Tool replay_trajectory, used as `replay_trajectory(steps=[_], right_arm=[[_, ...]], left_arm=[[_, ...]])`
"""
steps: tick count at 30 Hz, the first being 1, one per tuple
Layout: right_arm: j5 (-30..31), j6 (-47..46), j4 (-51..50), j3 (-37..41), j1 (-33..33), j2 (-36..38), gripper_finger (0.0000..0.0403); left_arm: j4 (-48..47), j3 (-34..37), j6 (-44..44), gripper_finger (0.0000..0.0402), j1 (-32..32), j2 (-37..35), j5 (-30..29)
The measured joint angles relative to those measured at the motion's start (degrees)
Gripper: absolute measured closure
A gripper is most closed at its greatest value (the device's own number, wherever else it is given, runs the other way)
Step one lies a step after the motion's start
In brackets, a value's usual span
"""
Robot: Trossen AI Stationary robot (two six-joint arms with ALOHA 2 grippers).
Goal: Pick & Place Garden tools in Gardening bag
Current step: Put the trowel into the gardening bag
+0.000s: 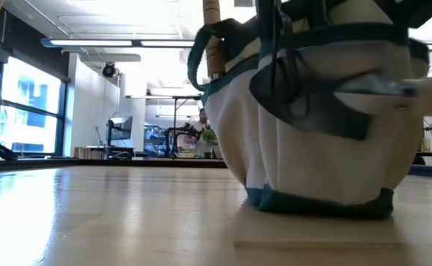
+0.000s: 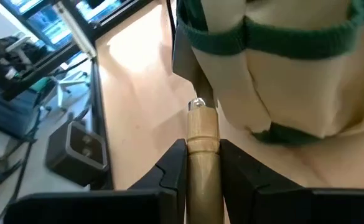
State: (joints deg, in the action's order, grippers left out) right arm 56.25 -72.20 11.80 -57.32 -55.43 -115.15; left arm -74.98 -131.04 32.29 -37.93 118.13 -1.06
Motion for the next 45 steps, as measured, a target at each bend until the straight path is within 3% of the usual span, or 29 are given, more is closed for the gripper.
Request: replay_trajectory(steps=[9, 13, 16, 19, 23, 24, 31, 45], right_arm=[[5.52, -0.99, -6.1, 0.0, -0.28, 4.59, 0.0346], [1.08, 4.87, -3.29, 0.02, -1.97, 7.8, 0.0346], [1.51, 11.72, 2.52, 0.02, -4.75, 8.76, 0.0346], [9.67, 19.02, 8.55, 0.02, -8.4, 9.57, 0.0346], [31.2, 25.69, 11.56, 0.02, -13.7, 9.52, 0.0346], [33.75, 25.84, 11.28, 0.07, -14.7, 9.4, 0.0346], [33.71, 19.89, 9.9, 0.5, -9.68, 7.57, 0.0346], [33.69, 17.09, 4.72, 2.15, -0.95, 7.04, 0.0346]], left_arm=[[-0.03, 0.0, 0.11, 0.0217, 0.0, 0.0, -0.13], [0.71, 1.46, 0.11, 0.0217, 0.0, 0.0, -0.15], [0.45, 2.86, 0.13, 0.0217, -0.32, 0.03, 0.36], [0.55, 5.01, 0.07, 0.0217, -0.49, 0.0, 0.66], [0.5, 6.84, 0.02, 0.0217, -0.44, 0.02, 0.63], [0.52, 6.96, -0.05, 0.0217, -0.42, 0.02, 0.63], [0.72, 7.02, -0.85, 0.0217, -0.53, 0.02, -0.92], [-0.09, 7.06, -0.34, 0.0217, -5.59, 0.02, -1.05]])
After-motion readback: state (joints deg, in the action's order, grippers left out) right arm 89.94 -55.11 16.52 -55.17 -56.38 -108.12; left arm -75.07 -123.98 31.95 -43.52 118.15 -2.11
